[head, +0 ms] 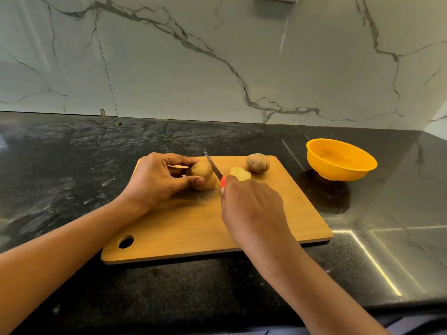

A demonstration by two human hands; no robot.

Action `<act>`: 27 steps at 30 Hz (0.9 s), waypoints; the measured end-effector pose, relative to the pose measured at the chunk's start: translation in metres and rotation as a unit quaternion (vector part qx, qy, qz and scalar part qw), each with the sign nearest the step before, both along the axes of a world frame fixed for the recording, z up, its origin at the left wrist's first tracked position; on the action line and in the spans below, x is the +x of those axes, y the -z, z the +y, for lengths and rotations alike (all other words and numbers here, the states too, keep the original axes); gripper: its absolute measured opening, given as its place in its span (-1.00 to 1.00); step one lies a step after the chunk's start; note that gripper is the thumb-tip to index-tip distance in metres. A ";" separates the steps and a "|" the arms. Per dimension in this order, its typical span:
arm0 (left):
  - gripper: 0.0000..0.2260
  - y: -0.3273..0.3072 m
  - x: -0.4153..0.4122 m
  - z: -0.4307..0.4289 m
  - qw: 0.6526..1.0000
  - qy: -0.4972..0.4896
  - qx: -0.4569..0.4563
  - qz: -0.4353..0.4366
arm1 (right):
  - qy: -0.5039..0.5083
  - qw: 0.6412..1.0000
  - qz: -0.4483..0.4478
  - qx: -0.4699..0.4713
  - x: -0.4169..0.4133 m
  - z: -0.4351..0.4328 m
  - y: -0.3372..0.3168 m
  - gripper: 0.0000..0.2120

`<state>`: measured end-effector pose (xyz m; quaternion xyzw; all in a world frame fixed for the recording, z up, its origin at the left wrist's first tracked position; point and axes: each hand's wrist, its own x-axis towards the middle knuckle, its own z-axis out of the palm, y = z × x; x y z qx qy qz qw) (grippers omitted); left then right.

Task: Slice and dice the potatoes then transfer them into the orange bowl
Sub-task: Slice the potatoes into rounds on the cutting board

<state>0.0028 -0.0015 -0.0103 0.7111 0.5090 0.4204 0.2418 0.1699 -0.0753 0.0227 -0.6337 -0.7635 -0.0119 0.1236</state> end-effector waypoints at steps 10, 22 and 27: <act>-0.48 -0.002 0.000 -0.002 1.000 0.009 -0.017 -0.010 | -0.015 0.999 0.000 -0.050 0.000 0.003 0.000 -0.80; -0.50 -0.001 -0.001 0.001 1.000 0.010 -0.019 -0.007 | -0.016 0.996 -0.008 -0.092 -0.004 0.008 0.001 -0.81; -0.51 0.000 -0.002 0.002 1.000 0.008 -0.013 -0.011 | -0.026 0.993 -0.043 -0.108 -0.008 0.000 0.001 -0.81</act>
